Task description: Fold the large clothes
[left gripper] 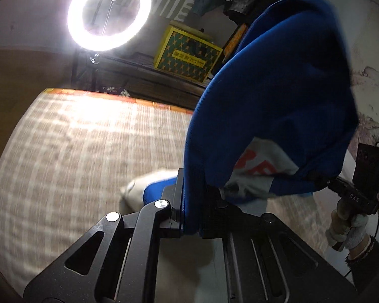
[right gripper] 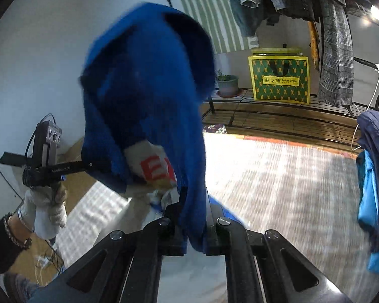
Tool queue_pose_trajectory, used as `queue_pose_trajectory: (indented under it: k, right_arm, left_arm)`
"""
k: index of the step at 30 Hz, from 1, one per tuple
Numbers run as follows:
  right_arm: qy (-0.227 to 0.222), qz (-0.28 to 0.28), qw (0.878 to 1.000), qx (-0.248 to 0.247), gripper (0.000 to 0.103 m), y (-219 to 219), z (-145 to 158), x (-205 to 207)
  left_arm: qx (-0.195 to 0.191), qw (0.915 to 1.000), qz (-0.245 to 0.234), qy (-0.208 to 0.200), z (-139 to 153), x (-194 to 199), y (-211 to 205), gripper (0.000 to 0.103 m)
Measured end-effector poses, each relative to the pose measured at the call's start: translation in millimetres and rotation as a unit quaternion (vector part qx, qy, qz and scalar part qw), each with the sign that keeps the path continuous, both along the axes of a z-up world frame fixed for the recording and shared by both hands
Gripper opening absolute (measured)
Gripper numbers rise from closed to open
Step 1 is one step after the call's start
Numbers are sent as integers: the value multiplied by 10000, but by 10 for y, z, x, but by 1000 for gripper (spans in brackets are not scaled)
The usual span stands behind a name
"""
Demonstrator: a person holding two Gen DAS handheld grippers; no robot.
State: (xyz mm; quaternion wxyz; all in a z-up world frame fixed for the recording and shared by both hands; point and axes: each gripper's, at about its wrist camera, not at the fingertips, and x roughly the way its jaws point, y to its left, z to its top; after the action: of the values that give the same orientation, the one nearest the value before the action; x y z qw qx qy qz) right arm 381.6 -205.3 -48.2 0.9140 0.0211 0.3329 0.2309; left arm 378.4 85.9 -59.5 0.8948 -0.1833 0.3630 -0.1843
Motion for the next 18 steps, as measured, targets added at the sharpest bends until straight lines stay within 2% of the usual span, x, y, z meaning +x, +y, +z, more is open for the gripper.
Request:
queue_pose_trajectory:
  k: [6,9,12,15,17,18]
  right_arm:
    - [170,-114,9994,-277,6,87,-183,-544]
    - [218,-118,9986,-459,11,107,-268,-841]
    - [310,-72,9977,-600,22,128,-330,-1100]
    - [440,-93,9965,-698,24,130,-400,-1348]
    - [534,-177,9963,-656,26,95,-440,-1457]
    - [542,-210,9964,-616,27,89,-447,-1513]
  left_arm:
    - [495,9985,-193,149,-206,-593,14,6]
    - [748,9965,-176,325,-339,-878,131,6]
    - [701,9959,-40,569,-463,-1109,322,6]
    - [585,9954,99,754,-520,-1333,466,6]
    - [429,9952,189,862,-554,-1430,542,12]
    - [277,9951,257,913,-556,-1470,591,25]
